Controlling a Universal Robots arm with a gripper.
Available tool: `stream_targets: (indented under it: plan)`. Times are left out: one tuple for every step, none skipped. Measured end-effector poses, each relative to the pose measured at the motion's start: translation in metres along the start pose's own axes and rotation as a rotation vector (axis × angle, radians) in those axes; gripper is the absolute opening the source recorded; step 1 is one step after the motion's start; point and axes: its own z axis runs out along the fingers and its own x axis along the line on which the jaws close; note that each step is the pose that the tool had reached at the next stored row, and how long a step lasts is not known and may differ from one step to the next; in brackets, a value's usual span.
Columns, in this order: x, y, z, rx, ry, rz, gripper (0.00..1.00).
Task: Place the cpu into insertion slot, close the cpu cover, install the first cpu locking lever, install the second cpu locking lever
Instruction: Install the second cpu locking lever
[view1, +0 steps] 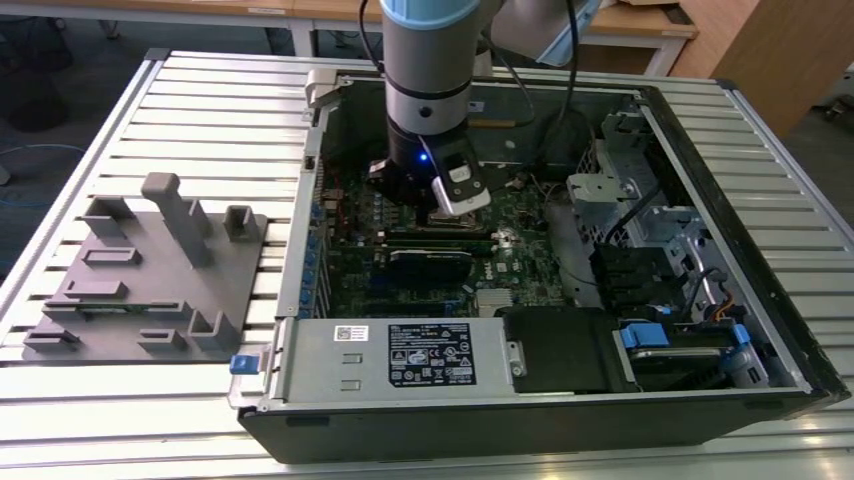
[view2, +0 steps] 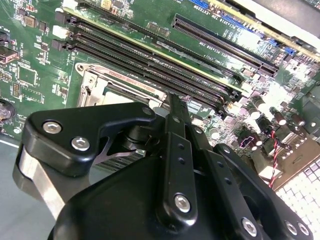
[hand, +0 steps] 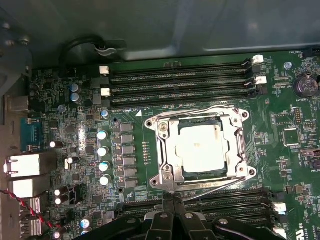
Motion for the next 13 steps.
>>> stream_targets:
  plan:
    - [0.0001, 0.0000, 0.0002, -0.0001, -0.0001, 0.000, 0.11]
    - [0.0002, 0.0000, 0.0004, 0.0000, -0.0001, 0.000, 0.11]
    - [0.0003, -0.0001, 0.0007, -0.0001, -0.0001, 0.000, 0.11]
    - [0.0005, -0.0001, 0.0010, 0.0000, 0.0000, 0.000, 0.11]
    - [0.0006, -0.0002, 0.0014, 0.0000, 0.0000, 0.000, 0.11]
    - [0.0007, -0.0002, 0.0017, 0.0001, 0.0001, 0.000, 0.11]
    - [0.0007, -0.0002, 0.0017, 0.0003, 0.0001, 0.000, 0.11]
    - [0.0007, -0.0003, 0.0017, 0.0003, 0.0002, 0.000, 0.11]
    - [0.0007, -0.0003, 0.0018, 0.0002, 0.0001, 0.000, 0.11]
    - [0.0007, -0.0006, 0.0019, -0.0001, 0.0000, 0.000, 0.11]
    - [0.0006, -0.0011, 0.0019, -0.0002, -0.0001, 0.000, 0.11]
    - [0.0005, -0.0016, 0.0018, -0.0001, -0.0001, 0.000, 0.11]
    - [0.0005, -0.0022, 0.0017, 0.0000, 0.0000, 0.000, 0.11]
